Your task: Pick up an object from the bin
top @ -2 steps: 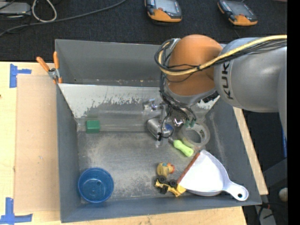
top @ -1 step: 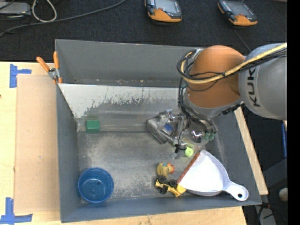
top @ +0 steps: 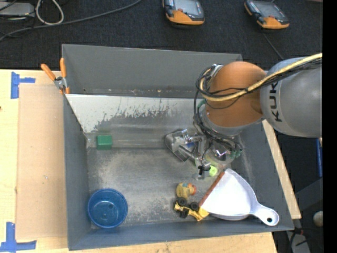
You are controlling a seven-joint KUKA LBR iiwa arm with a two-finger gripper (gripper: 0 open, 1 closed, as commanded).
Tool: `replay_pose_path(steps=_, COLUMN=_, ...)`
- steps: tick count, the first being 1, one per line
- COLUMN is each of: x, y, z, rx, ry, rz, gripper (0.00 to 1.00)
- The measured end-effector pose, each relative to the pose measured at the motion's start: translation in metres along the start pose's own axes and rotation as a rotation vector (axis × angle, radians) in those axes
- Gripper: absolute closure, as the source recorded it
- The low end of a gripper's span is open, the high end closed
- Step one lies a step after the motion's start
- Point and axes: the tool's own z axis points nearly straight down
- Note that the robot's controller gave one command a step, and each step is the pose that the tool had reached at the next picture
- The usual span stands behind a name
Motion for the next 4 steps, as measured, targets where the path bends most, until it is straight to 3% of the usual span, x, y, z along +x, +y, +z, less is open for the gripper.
replay_pose_path(steps=1, x=-0.008, y=0.006, z=0.002, rx=-0.002, ry=0.003, rz=0.083, gripper=0.00)
replay_pose_path(steps=2, x=-0.024, y=-0.011, z=-0.017, rx=-0.002, ry=0.004, rz=0.049, gripper=0.00)
replay_pose_path(steps=3, x=-0.021, y=-0.024, z=-0.020, rx=-0.004, ry=0.002, rz=0.233, gripper=0.00)
replay_pose_path(steps=4, x=0.000, y=-0.054, z=0.039, rx=-0.001, ry=-0.003, rz=0.204, gripper=0.00)
